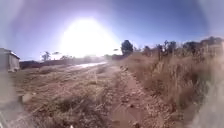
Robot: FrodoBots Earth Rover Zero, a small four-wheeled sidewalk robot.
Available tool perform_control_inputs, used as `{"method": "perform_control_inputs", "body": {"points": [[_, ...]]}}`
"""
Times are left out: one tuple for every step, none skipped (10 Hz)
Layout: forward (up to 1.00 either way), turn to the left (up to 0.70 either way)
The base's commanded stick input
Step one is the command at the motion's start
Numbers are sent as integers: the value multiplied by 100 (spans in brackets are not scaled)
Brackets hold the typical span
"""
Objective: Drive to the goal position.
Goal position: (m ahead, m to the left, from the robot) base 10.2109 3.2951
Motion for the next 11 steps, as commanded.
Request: {"method": "perform_control_inputs", "body": {"points": [[50,0],[50,0],[50,0],[50,0],[50,0],[50,0],[50,0],[50,0],[50,0],[50,0],[50,0]]}}
